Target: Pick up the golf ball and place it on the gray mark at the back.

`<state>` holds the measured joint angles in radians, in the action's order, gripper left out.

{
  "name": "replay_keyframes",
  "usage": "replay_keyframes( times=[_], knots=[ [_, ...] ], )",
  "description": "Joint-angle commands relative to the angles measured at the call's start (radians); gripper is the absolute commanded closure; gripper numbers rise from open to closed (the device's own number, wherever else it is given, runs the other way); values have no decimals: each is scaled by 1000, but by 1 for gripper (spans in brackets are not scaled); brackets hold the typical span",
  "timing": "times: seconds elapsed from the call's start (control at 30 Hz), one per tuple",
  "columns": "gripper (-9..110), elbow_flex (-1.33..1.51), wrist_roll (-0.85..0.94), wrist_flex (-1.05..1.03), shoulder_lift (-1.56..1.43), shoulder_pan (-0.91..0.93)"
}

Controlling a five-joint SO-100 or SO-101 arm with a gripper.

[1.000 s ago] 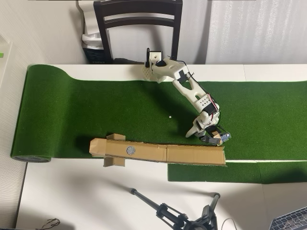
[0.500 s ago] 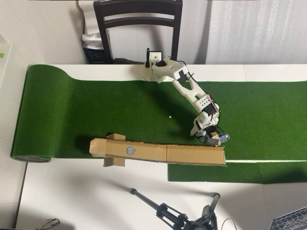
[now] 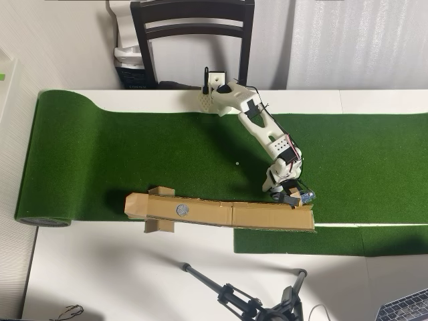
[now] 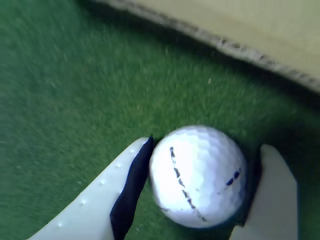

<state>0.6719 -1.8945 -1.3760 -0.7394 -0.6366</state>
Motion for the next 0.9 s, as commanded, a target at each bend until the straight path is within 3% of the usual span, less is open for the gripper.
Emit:
replay_keyframes(
  times=[0.0,0.17,0.43,0.67,0.87],
  knots=[
    [71,-115,-8,-3,-51,8],
    [81,-115,-11,-2,-52,8],
    [83,-115,-21,0,-48,0],
    [81,-115,-8,2,-46,5],
    [67,-115,-3,-3,-46,3]
  ],
)
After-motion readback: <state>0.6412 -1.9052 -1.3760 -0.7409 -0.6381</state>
